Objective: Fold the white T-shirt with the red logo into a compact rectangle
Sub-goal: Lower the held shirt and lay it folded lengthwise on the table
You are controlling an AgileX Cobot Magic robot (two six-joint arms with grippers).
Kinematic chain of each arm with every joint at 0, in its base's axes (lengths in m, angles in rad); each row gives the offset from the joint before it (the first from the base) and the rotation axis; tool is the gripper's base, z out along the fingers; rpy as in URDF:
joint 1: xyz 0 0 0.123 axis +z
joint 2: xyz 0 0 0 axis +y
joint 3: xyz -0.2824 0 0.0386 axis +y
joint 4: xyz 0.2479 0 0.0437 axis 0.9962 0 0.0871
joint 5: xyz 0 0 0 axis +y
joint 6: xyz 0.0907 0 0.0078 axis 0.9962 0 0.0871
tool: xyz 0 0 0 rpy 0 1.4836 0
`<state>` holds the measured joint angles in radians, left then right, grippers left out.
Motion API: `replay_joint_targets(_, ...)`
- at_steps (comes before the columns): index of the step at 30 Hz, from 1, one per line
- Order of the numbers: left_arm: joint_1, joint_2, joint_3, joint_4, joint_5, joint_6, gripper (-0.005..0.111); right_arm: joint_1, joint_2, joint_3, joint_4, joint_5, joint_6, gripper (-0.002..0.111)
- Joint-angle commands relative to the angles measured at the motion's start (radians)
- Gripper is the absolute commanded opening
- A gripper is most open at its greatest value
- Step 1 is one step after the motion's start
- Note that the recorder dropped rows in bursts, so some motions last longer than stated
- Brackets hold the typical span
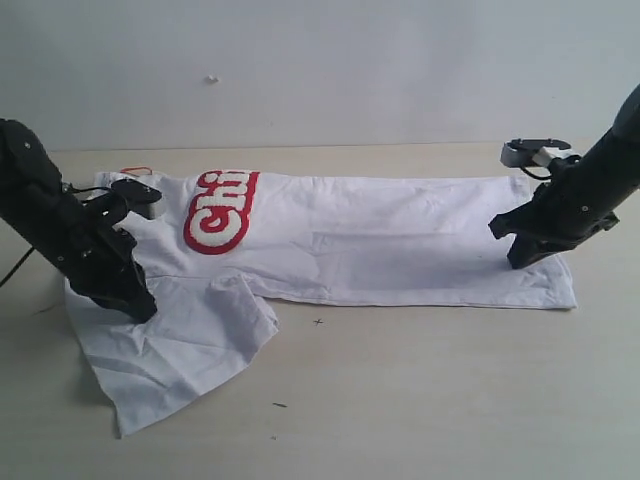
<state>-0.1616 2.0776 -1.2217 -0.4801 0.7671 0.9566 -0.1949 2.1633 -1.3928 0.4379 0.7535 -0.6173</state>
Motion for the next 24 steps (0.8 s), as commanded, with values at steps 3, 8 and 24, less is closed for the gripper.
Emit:
replay_joint_targets(3, -0.002, 0.010, 0.059, 0.139, 0.013, -0.060, 0.000, -0.002, 0.003, 0.000, 0.002, 0.066, 0.015, 0.000)
replay_joint_targets(8, -0.002, 0.010, 0.070, 0.139, 0.051, -0.060, 0.000, -0.002, 0.003, 0.013, -0.048, 0.154, 0.069, 0.000)
replay_joint_targets(24, -0.002, -0.132, 0.242, 0.207, 0.131, -0.156, 0.000, 0.049, -0.179, 0.167, -0.179, 0.141, 0.151, 0.000)
